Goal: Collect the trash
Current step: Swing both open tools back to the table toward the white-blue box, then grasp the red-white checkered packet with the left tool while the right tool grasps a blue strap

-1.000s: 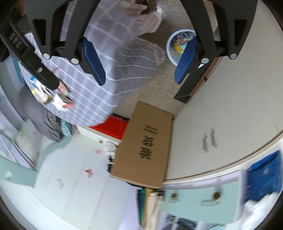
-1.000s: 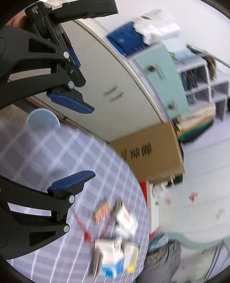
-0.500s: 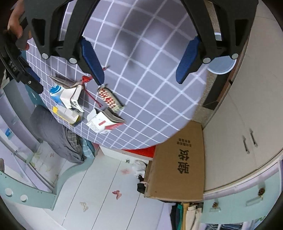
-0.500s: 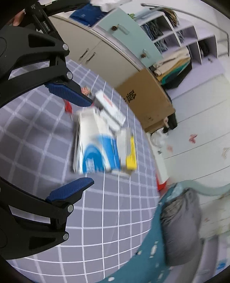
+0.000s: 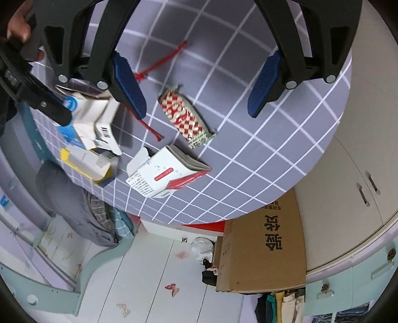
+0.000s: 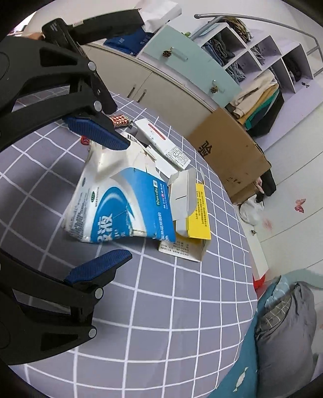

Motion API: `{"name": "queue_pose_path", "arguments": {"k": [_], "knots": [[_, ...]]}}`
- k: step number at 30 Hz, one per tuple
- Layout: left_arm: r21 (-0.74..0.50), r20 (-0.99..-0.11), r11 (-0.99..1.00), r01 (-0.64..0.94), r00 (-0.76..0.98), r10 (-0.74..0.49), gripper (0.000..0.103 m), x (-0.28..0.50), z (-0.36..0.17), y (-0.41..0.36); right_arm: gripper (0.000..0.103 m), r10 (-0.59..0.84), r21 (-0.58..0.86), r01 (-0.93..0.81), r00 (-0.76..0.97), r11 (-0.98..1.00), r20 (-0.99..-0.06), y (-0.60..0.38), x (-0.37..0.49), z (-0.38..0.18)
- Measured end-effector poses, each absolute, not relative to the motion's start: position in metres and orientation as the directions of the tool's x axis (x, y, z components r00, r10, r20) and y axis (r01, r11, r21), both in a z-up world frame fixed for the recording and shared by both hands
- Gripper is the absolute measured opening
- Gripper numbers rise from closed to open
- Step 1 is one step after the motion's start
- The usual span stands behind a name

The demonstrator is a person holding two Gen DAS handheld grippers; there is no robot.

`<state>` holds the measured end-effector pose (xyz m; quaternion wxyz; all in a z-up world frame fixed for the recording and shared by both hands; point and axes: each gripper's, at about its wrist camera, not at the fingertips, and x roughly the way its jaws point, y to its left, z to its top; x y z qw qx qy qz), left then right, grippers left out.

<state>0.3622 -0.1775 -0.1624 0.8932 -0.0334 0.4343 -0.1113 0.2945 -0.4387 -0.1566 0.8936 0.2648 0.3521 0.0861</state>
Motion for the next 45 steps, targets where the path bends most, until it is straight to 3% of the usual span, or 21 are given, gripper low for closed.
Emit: {"name": "queue_pose_path", "arguments": {"k": [2,5,9,10,13,15,17,18,21,35,45], "knots": [[-0.139,-0.781,0.975,0.175,0.586,-0.217,0.08,0.367,-0.167,-0.184,0.081,0.352,0.539,0.023,0.734,0.842,-0.581,-0.438,0.297,-0.157],[-0.073,-0.786,0.981,0.181,0.596,-0.168,0.07,0.371,-0.171,-0.194,0.081,0.362,0.544,0.014,0.731,0.839,-0.578,-0.437,0.3,-0.157],[-0.037,-0.779,0.979,0.199,0.609,-0.153,0.032,0.371,-0.169,-0.196,0.08,0.378,0.541,-0.006,0.722,0.841,-0.58,-0.434,0.3,-0.157],[-0.05,-0.781,0.978,0.205,0.603,-0.166,0.027,0.372,-0.168,-0.194,0.08,0.379,0.536,-0.01,0.719,0.844,-0.582,-0.431,0.3,-0.156],[-0.094,-0.784,0.973,0.213,0.586,-0.204,0.021,0.371,-0.167,-0.185,0.059,0.402,0.541,-0.028,0.702,0.841,-0.588,-0.425,0.298,-0.158],[-0.114,-0.783,0.97,0.217,0.581,-0.222,0.021,0.368,-0.166,-0.178,0.038,0.42,0.543,-0.044,0.687,0.839,-0.593,-0.422,0.297,-0.16],[-0.124,-0.776,0.966,0.227,0.584,-0.237,0.02,0.363,-0.164,-0.172,0.029,0.432,0.544,-0.063,0.686,0.837,-0.585,-0.414,0.291,-0.159],[-0.129,-0.773,0.965,0.23,0.586,-0.243,0.02,0.36,-0.163,-0.169,0.018,0.432,0.539,-0.072,0.69,0.839,-0.58,-0.411,0.288,-0.157],[-0.144,-0.758,0.96,0.239,0.597,-0.262,0.02,0.349,-0.155,-0.156,0.01,0.437,0.53,-0.106,0.71,0.842,-0.552,-0.398,0.277,-0.15],[-0.217,-0.659,0.949,0.229,0.683,-0.316,0.02,0.3,-0.099,-0.078,0.004,0.385,0.45,-0.176,0.817,0.875,-0.429,-0.333,0.228,-0.08],[-0.274,-0.609,0.948,0.163,0.733,-0.302,0.02,0.271,-0.079,0.011,0.004,0.477,0.398,-0.316,0.774,0.861,-0.417,-0.23,0.235,-0.05]]}}
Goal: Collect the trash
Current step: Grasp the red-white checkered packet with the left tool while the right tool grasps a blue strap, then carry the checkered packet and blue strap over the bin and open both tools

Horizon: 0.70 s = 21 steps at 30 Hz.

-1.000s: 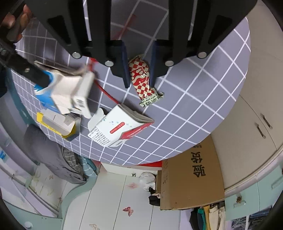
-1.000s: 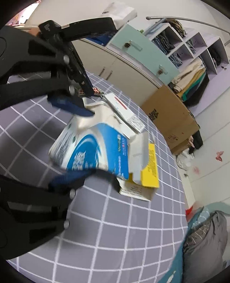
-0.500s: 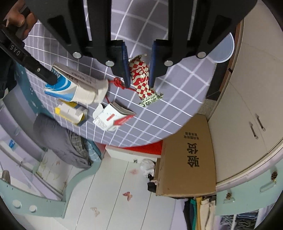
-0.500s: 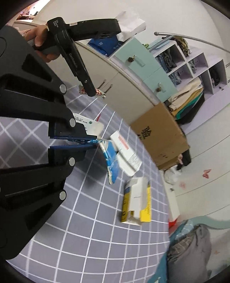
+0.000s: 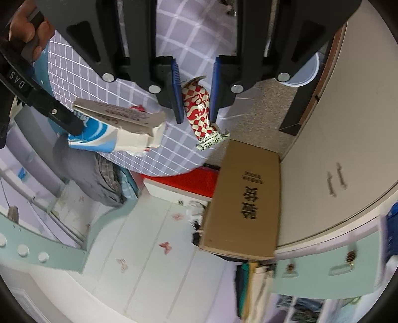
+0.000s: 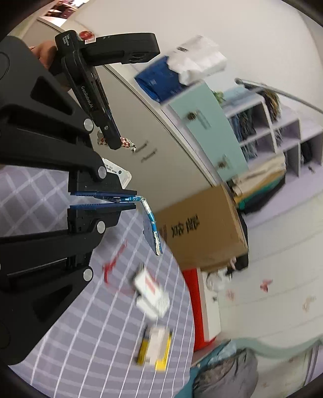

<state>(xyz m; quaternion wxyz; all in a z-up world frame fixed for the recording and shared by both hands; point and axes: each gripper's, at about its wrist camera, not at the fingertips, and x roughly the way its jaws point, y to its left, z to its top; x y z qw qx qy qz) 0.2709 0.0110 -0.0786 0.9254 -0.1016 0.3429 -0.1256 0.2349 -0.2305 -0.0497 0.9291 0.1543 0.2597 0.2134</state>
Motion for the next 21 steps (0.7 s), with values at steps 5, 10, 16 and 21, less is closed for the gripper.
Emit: {"name": "queue_pose_path", "arguments": {"k": [5,10,16,21], "knots": [[-0.301,-0.614,0.951,0.074,0.748,-0.253,0.02,0.264,-0.087,0.074,0.004,0.547,0.385,-0.399,0.704,0.832,-0.454,-0.153,0.252,-0.062],[-0.311,-0.651,0.949,-0.049,0.739,-0.176,0.02,0.263,-0.114,0.143,0.004,0.596,0.378,-0.46,0.626,0.803,-0.503,-0.078,0.27,-0.086],[-0.301,-0.711,0.934,-0.191,0.697,-0.087,0.02,0.266,-0.157,0.211,0.005,0.61,0.37,-0.493,0.544,0.788,-0.576,-0.007,0.298,-0.131],[-0.275,-0.761,0.926,-0.26,0.647,-0.044,0.02,0.274,-0.191,0.244,0.014,0.545,0.36,-0.435,0.449,0.825,-0.708,0.033,0.33,-0.195]]}}
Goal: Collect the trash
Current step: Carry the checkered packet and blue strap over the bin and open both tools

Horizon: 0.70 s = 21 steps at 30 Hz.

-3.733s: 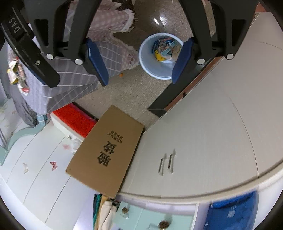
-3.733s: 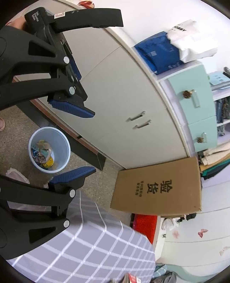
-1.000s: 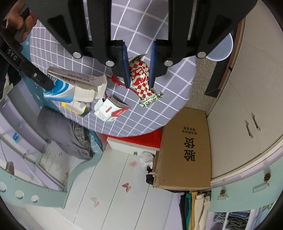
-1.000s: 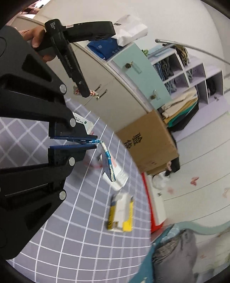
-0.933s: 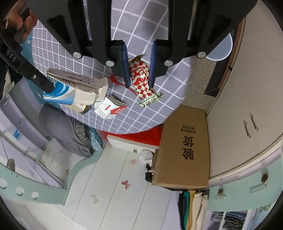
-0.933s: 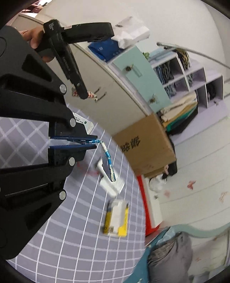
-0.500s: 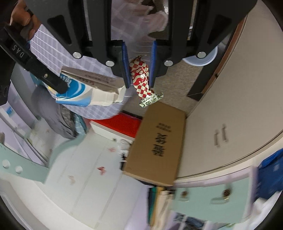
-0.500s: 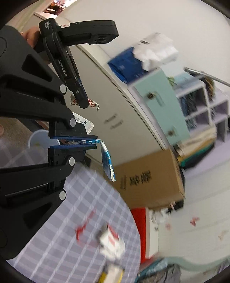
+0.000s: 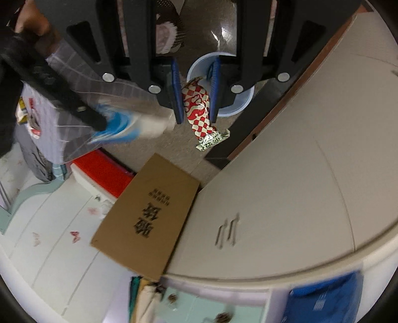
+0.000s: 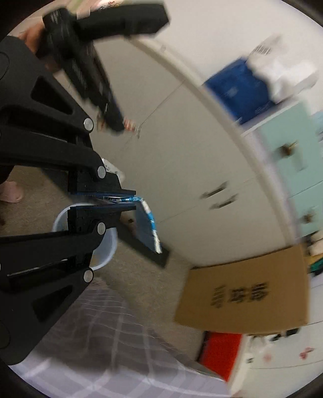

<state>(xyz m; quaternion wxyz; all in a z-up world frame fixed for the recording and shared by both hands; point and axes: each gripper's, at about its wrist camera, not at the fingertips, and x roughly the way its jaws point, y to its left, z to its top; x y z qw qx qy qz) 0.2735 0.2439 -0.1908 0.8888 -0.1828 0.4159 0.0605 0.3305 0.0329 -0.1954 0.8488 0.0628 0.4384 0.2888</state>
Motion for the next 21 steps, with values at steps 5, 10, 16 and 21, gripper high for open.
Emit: {"name": "queue_pose_path", "arguments": {"k": [5,10,16,21], "knots": [[-0.26,-0.786,0.927,-0.271,0.616,-0.04,0.02,0.278,-0.211,0.252,0.049,0.511,0.322,-0.434,0.441,0.841,-0.738,0.04,0.325,-0.217],[-0.265,-0.797,0.927,-0.265,0.601,-0.057,0.02,0.284,-0.219,0.245,0.05,0.504,0.302,-0.442,0.467,0.845,-0.726,0.033,0.317,-0.209],[-0.265,-0.801,0.932,-0.249,0.595,-0.068,0.02,0.287,-0.222,0.234,0.054,0.502,0.296,-0.434,0.505,0.851,-0.702,0.023,0.314,-0.196],[-0.261,-0.803,0.935,-0.24,0.592,-0.072,0.02,0.291,-0.221,0.227,0.057,0.477,0.265,-0.414,0.58,0.871,-0.66,0.013,0.306,-0.181]]}}
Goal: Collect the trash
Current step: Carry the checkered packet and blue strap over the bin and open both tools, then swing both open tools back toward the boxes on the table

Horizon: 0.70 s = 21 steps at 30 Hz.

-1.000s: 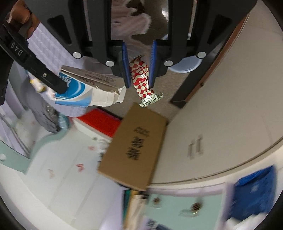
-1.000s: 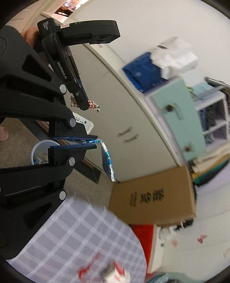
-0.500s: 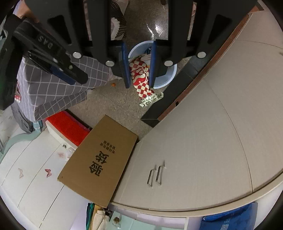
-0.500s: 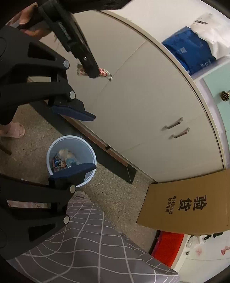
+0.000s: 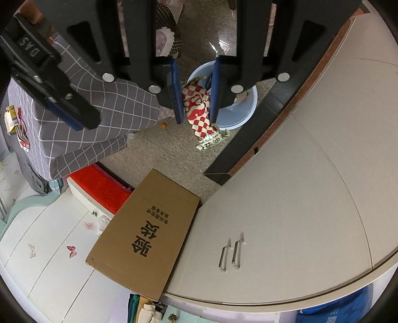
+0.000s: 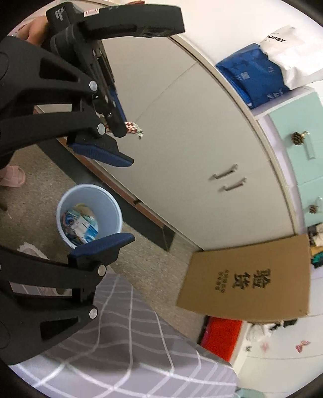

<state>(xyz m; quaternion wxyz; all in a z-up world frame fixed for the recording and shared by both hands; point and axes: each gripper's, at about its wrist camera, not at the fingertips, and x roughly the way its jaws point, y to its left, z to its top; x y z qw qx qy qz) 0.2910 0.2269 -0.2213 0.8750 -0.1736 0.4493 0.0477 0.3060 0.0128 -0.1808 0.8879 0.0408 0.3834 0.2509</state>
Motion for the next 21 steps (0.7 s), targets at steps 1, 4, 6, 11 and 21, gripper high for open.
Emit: {"name": "queue_pose_path", "arguments": {"k": [1,4,6,11,21], "knots": [[-0.261,-0.803,0.936,-0.238,0.592,-0.074,0.02,0.292,-0.221,0.225,0.058,0.473,0.26,-0.411,0.595,0.874,-0.65,0.011,0.305,-0.178],[-0.258,-0.802,0.938,-0.231,0.593,-0.074,0.02,0.296,-0.219,0.221,0.06,0.461,0.247,-0.399,0.638,0.883,-0.617,0.004,0.3,-0.168],[-0.253,-0.801,0.941,-0.226,0.595,-0.072,0.02,0.301,-0.216,0.217,0.062,0.458,0.249,-0.39,0.662,0.887,-0.593,-0.002,0.297,-0.162],[-0.259,-0.804,0.935,-0.24,0.59,-0.071,0.045,0.315,-0.211,0.214,0.063,0.456,0.275,-0.364,0.692,0.89,-0.559,-0.016,0.294,-0.152],[-0.253,-0.798,0.926,-0.281,0.602,-0.035,0.075,0.302,-0.195,0.208,0.064,0.448,0.303,-0.333,0.722,0.893,-0.527,-0.046,0.282,-0.135]]}}
